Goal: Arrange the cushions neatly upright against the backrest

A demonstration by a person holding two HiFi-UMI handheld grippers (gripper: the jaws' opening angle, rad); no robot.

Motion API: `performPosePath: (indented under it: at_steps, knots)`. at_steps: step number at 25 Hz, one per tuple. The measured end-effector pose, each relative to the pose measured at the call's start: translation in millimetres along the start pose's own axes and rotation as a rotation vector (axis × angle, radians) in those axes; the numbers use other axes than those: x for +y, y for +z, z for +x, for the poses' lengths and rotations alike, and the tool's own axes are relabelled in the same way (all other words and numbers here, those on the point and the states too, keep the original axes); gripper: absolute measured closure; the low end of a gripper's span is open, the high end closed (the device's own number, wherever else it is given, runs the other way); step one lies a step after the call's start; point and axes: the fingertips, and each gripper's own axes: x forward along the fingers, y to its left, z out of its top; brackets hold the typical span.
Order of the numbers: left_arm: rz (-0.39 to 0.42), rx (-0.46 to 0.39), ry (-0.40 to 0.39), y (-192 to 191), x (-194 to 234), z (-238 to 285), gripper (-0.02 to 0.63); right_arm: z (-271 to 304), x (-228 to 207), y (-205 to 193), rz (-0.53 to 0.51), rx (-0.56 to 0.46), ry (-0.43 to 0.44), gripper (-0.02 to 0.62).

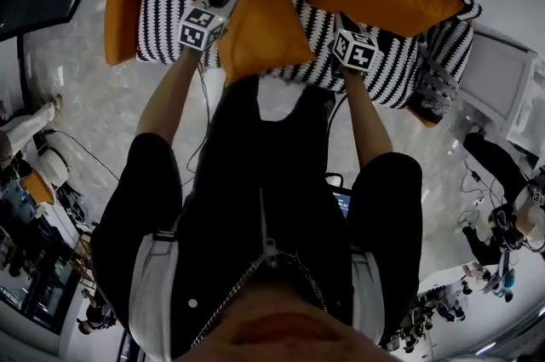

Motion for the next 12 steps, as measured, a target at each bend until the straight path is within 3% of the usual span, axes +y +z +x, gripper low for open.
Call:
performPosePath:
  at_steps: [6,12]
  knots:
    - [0.049,0.065,-0.072,-32,72,-15,0.595,24,53,-31,0.118,0.027,-0.074,0.592]
    - [0.091,0.097,-0.134,-43,101,24,0.595,44,54,-85,0.17,0.094,-0.143,0.592]
